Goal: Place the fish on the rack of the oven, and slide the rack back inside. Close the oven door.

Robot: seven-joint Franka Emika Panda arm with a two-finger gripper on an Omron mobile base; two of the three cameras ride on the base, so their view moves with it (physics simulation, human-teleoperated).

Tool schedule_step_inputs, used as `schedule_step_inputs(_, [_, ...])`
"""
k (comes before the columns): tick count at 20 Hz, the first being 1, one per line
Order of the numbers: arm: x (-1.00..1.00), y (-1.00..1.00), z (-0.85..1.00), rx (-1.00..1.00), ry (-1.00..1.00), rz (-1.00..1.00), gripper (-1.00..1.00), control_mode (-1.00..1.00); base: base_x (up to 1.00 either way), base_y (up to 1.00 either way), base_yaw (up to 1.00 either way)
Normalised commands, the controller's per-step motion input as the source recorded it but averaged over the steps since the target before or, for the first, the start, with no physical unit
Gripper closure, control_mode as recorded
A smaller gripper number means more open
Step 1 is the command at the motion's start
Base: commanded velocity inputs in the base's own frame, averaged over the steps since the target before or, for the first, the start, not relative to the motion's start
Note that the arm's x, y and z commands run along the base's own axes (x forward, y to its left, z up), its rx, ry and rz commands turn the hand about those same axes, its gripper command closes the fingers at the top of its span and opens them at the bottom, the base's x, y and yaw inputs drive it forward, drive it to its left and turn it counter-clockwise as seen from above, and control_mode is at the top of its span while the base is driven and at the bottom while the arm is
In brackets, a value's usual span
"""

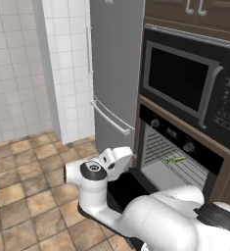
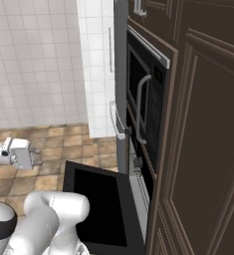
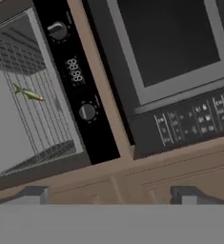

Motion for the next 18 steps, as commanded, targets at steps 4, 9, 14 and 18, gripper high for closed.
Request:
schedule_step_inputs(4, [-0.01,0.46,-0.79,-0.08,0.40,0.01,-1.00,-1.00,0.00,0.00,0.00])
schedule_step_inputs(9, [-0.02,0.56,-0.76,-0.07,0.41,0.00,-1.00,-1.00,0.00,0.00,0.00])
schedule_step_inputs(14, [0.00,0.49,-0.70,-0.06,0.33,0.01,-1.00,-1.00,0.00,0.00,0.00])
schedule_step_inputs(18, [0.01,0.45,-0.65,-0.05,0.24,0.00,-1.00,-1.00,0.00,0.00,0.00])
